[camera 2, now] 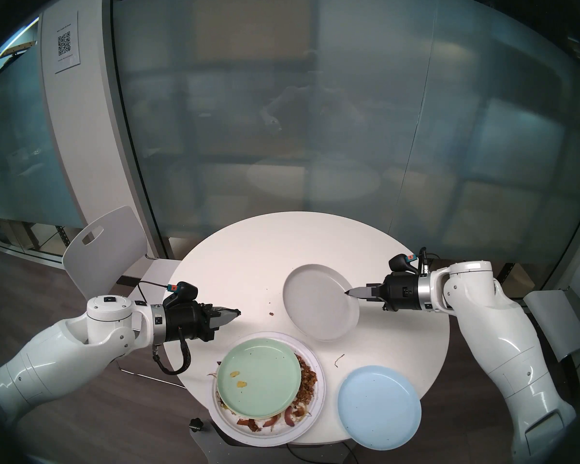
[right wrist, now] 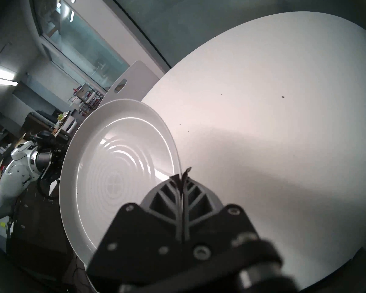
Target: Stack the plates into one stack
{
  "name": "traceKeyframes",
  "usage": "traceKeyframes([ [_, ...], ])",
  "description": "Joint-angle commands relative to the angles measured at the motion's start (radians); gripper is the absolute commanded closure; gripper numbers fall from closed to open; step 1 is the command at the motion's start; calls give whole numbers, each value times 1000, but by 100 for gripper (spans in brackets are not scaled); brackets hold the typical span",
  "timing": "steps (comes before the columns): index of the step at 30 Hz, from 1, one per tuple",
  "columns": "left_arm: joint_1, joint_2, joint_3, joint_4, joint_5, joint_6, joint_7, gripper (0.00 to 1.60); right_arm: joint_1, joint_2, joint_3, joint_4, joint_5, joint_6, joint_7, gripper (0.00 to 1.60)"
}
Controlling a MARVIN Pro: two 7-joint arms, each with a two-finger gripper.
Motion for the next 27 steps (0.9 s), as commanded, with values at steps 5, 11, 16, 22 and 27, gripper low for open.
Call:
traceKeyframes([
  [5,-6,3,-12,-18,-2,-7,3,128,22,67,-86,-91,97,-1,-41,160],
  [11,-5,3,-12,-18,-2,-7,3,128,30,122,-155,-119,180,-1,-84,160],
  [16,-5,3,-12,-18,-2,-7,3,128,56,140,-215,-125,213,-1,-111,160],
  [22,-6,3,-12,-18,-2,-7,3,128,131,125,-318,-111,222,-1,-127,160],
  [27,-6,3,-12,-18,-2,-7,2,128,204,104,-398,-87,234,-1,-143,160],
])
